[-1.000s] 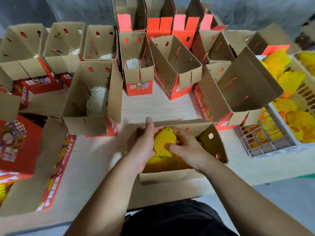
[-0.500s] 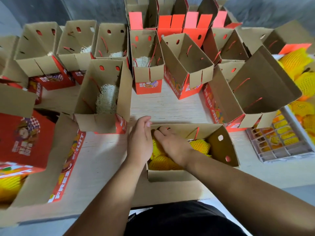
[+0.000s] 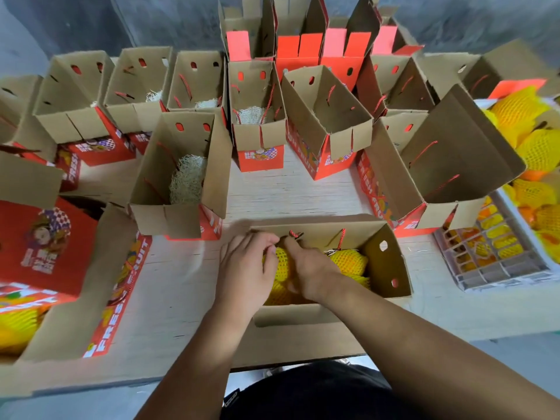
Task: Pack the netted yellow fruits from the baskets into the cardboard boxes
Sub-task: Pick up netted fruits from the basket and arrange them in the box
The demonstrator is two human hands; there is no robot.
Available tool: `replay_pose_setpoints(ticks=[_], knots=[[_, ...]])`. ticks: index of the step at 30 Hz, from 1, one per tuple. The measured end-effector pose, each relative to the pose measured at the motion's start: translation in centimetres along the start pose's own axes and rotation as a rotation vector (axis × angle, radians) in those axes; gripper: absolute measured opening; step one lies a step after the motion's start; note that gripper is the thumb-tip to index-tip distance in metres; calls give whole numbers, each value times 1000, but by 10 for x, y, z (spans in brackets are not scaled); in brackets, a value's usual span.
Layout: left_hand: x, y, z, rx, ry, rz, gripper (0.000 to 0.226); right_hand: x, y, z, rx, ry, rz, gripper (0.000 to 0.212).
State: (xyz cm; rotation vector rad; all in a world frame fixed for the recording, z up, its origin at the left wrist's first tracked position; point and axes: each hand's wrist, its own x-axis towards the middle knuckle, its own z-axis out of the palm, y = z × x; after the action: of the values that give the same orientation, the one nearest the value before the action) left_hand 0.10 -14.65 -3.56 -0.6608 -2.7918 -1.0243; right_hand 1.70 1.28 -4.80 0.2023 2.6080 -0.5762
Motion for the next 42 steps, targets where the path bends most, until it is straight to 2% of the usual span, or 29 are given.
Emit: replay_pose_setpoints(ticks=[3,5,8,10,12,15,16,18,20,23,25,27,29,31,33,35,36,39,41,42], knots=[[-4,5,0,213,-120,-5,38,-16,15,-4,314,67,-103,78],[-5,8,3,268,-228,-29,53,-28,21,-8,581,119,-167,79],[1,4,2,220,-258,-79,56,-38,25,-15,913,154,-177,79],[6,1,-2,159,-237,-102,57,-42,26,-19,1031,176,-129,77],[7,0,-2,76,-225,-133,58,-44,26,-21,1147,188,-97,65],[4,2,1,-9,-273,-165,69,-49,24,-25,1190,227,-127,33],[3,2,1,-26,-277,-160,74,-51,23,-27,1201,227,-132,30],[2,1,0,-3,-293,-119,83,-53,23,-27,1259,178,-114,29],[2,0,-1,88,-332,-57,83,-52,23,-25,1286,114,-60,29],[3,2,-2,170,-308,-45,84,-48,26,-21,1315,-8,-26,34],[4,2,-1,192,-317,-48,93,-42,30,-18,1253,-75,-21,44],[6,-4,-5,211,-380,-12,101,-34,29,-14,1169,-75,49,51],[5,-11,-11,178,-451,34,100,-23,25,-13,1245,-103,124,50],[-3,-12,-11,97,-441,29,95,-11,19,-14,1394,-190,171,41],[-11,-7,-7,-34,-249,-63,82,-1,9,-16,1302,-232,203,38],[-13,-3,-1,-166,-39,-133,67,5,-4,-11,971,-246,247,48],[-12,-2,2,-182,6,-132,62,9,-9,-6,845,-243,246,54],[-9,0,6,-88,-67,-95,55,20,-18,10,610,-151,225,59],[-8,2,5,26,-124,-63,50,23,-17,11,324,-100,228,66],[-8,3,4,77,-130,-48,47,22,-15,10,257,-89,219,72]])
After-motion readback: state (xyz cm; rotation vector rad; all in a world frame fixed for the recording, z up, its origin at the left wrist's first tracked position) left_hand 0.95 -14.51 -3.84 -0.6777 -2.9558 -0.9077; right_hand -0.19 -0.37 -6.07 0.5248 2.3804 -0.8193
